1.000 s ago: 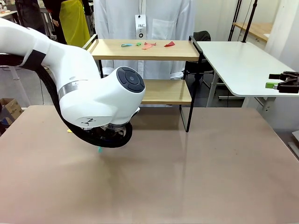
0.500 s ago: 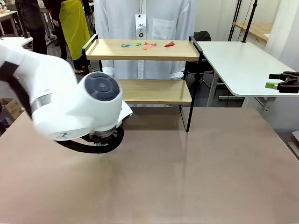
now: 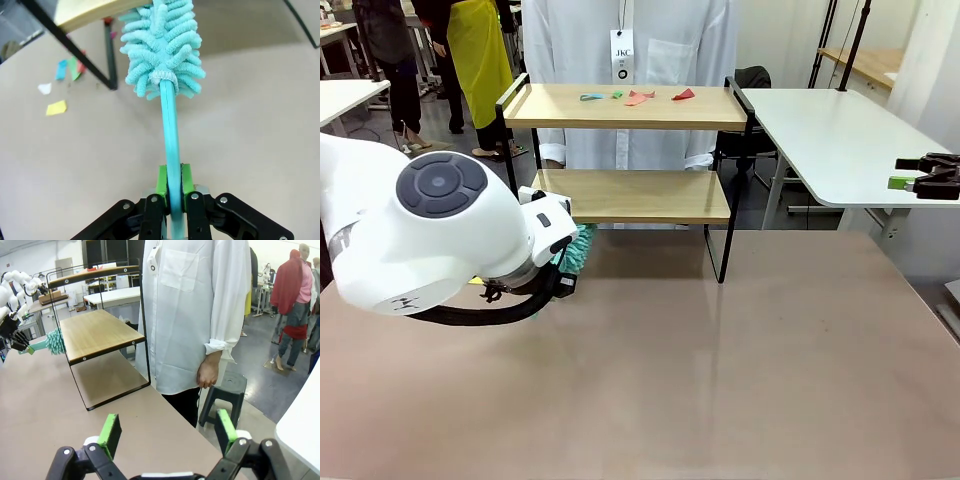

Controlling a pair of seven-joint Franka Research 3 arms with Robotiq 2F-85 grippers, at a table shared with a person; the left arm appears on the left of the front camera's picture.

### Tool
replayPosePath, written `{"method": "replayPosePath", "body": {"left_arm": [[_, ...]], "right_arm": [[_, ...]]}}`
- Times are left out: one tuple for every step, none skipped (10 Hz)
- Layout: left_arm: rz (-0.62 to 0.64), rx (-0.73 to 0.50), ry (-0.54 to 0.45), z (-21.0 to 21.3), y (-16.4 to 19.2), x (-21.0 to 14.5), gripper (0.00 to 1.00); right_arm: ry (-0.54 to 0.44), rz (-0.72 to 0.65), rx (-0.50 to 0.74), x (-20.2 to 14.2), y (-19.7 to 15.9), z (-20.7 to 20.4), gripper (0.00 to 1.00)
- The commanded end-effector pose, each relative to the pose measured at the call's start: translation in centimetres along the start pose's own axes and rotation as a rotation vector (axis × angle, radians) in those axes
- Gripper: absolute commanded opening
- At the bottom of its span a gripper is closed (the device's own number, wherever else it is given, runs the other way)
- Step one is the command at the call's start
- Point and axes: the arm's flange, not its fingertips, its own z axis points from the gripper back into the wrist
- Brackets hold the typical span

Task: Clean the shelf.
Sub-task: Clean the specific section of the Shelf indicated by the human with the Duster.

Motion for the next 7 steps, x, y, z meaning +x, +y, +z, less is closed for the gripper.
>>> {"method": "replayPosePath", "body": {"left_arm": [[-0.113,-0.121,0.041,1.9,3.6,-2.2,0.13],[-0.155,-0.157,0.063,1.8,4.4,-2.0,0.13],[-0.197,-0.201,0.072,1.8,5.2,-2.0,0.13],[-0.234,-0.202,0.086,1.8,5.9,-1.7,0.13],[-0.275,-0.233,0.08,2.2,6.5,-1.7,0.13],[-0.341,-0.285,0.083,2.4,7.0,-1.6,0.13],[-0.382,-0.331,0.085,2.5,7.7,-1.5,0.13]], "right_arm": [[0.015,-0.009,-0.001,0.4,0.1,-0.1,1.0],[0.015,-0.009,-0.001,0.4,0.1,-0.1,1.0],[0.015,-0.009,-0.001,0.4,0.1,-0.1,1.0],[0.015,-0.009,-0.001,0.4,0.1,-0.1,1.0],[0.015,-0.009,-0.001,0.4,0.1,-0.1,1.0],[0.015,-0.009,-0.001,0.4,0.1,-0.1,1.0],[0.015,-0.009,-0.001,0.4,0.1,-0.1,1.0]]}}
